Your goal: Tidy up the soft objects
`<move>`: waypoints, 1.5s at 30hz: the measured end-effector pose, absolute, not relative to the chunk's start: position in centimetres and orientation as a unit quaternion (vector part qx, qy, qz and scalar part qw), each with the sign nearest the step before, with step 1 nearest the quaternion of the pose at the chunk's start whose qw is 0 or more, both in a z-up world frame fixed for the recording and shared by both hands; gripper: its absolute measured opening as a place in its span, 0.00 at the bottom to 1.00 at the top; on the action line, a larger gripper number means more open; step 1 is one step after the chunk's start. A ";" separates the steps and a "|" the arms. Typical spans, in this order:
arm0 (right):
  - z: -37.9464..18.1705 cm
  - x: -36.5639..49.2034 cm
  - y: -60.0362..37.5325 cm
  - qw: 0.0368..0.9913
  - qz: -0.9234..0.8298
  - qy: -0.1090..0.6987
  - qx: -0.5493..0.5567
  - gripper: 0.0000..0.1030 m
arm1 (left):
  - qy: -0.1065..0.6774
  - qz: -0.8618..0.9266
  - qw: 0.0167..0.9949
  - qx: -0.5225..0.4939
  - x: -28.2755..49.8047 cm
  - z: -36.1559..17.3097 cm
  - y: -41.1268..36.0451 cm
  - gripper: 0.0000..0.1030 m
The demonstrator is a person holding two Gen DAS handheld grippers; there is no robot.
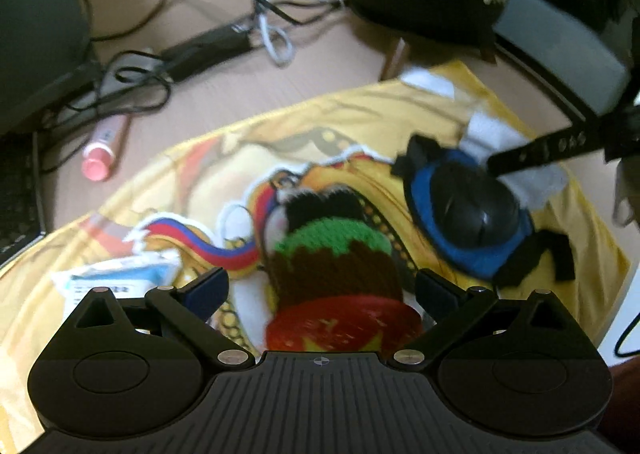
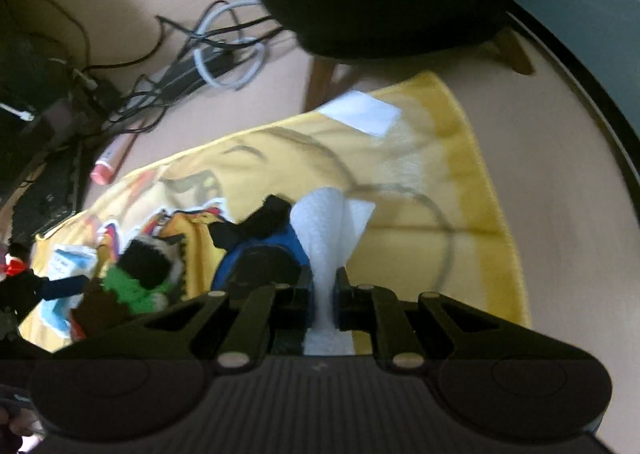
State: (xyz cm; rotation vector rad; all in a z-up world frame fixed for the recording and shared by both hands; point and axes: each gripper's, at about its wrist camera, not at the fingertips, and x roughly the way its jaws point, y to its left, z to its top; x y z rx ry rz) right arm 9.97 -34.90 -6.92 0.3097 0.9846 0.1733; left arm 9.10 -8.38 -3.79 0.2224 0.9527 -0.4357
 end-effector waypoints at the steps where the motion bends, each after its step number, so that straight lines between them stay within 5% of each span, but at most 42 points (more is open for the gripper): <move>1: -6.6 10.2 -34.5 0.868 0.092 0.466 0.146 0.11 | 0.449 -0.208 0.863 0.098 9.0 -3.2 -7.9 0.99; 8: -4.5 11.1 -32.9 0.853 0.165 0.462 0.180 0.11 | 0.417 -0.146 0.894 0.075 8.0 -0.8 -2.9 0.99; 24: -5.6 10.9 -26.8 0.826 0.213 0.502 0.144 0.14 | 0.492 -0.068 0.868 0.015 10.0 -7.1 4.4 0.99; 25: -5.2 11.0 -26.4 0.825 0.220 0.499 0.147 0.14 | 0.478 -0.064 0.876 0.019 9.9 -7.1 4.2 0.96; 27: -4.5 11.2 -25.6 0.823 0.236 0.493 0.154 0.14 | 0.462 -0.075 0.884 0.019 9.9 -6.3 3.5 0.59; 28: -4.2 11.3 -25.2 0.822 0.243 0.490 0.158 0.14 | 0.457 -0.091 0.885 0.010 10.0 -5.8 3.3 0.58; 34: -2.1 11.9 -22.8 0.815 0.288 0.470 0.178 0.14 | 0.426 -0.169 0.889 -0.014 8.7 -3.7 2.1 0.62; 38: -1.5 12.3 -19.8 0.788 0.343 0.468 0.207 0.14 | 0.446 -0.165 0.880 0.002 8.1 -4.9 1.8 0.78; 45: -5.2 12.1 -13.2 0.773 0.360 0.516 0.080 0.14 | 0.457 -0.166 0.874 0.014 7.9 -5.7 2.1 0.86</move>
